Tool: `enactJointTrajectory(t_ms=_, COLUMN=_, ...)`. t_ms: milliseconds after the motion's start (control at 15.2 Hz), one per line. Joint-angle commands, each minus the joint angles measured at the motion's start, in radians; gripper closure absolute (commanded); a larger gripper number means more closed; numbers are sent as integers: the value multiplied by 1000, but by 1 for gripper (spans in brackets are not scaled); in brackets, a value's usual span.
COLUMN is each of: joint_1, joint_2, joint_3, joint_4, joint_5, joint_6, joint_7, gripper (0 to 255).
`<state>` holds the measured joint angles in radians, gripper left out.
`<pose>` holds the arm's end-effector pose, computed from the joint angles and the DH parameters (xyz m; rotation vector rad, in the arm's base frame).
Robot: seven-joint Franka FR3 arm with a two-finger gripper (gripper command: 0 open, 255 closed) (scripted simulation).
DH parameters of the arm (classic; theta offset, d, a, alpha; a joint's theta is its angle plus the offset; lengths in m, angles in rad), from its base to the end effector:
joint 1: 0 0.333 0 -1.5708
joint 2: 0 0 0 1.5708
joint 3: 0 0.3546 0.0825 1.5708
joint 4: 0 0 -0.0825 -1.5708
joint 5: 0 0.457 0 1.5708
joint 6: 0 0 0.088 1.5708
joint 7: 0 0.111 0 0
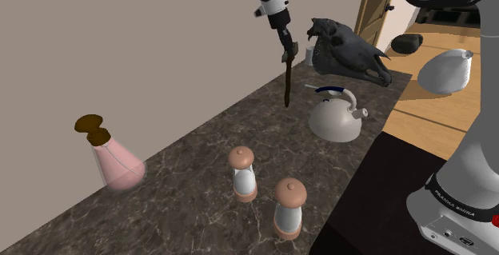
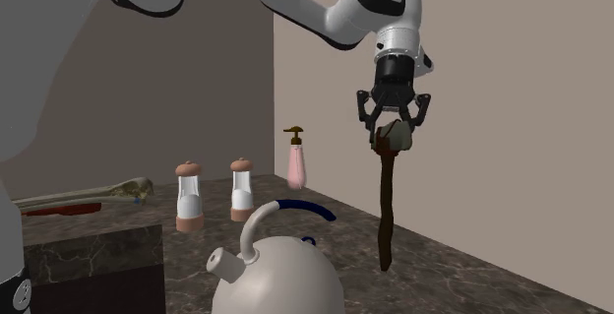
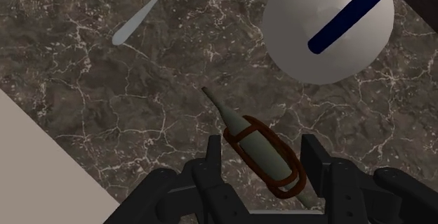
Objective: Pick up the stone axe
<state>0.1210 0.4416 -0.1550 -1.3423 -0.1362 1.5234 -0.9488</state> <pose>0.7460 -0.0205 0.4776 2.7184 1.3672 -0.4919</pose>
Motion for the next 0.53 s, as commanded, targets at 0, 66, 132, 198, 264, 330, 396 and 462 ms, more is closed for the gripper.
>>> enactJointTrajectory(t_ms=0, joint_1=-1, joint_2=4, joint_3=-1, joint_4=31, joint_5=0, joint_6=-27, joint_7=-5, gripper=255)
enactJointTrajectory(t_ms=66, joint_1=-1, joint_2=4, joint_3=-1, joint_4=45, joint_5=0, joint_6=-40, joint_7=-7, gripper=255)
enactJointTrajectory(t_ms=132, joint_1=-1, joint_2=6, joint_3=-1, joint_4=60, joint_5=0, joint_6=-54, joint_7=-9, gripper=255)
enactJointTrajectory(t_ms=198, joint_1=-1, joint_2=7, joint_3=-1, joint_4=76, joint_5=0, joint_6=-68, joint_7=-12, gripper=255)
enactJointTrajectory(t_ms=264, joint_1=-1, joint_2=9, joint_3=-2, joint_4=92, joint_5=0, joint_6=-82, joint_7=-14, gripper=255)
enactJointTrajectory(t_ms=330, joint_1=-2, joint_2=11, joint_3=-2, joint_4=109, joint_5=0, joint_6=-96, joint_7=-16, gripper=255)
enactJointTrajectory(t_ms=396, joint_1=-2, joint_2=13, joint_3=-2, joint_4=126, joint_5=0, joint_6=-111, joint_7=-19, gripper=255)
enactJointTrajectory(t_ms=462, joint_1=-3, joint_2=16, joint_3=-3, joint_4=144, joint_5=0, joint_6=-126, joint_7=-22, gripper=255)
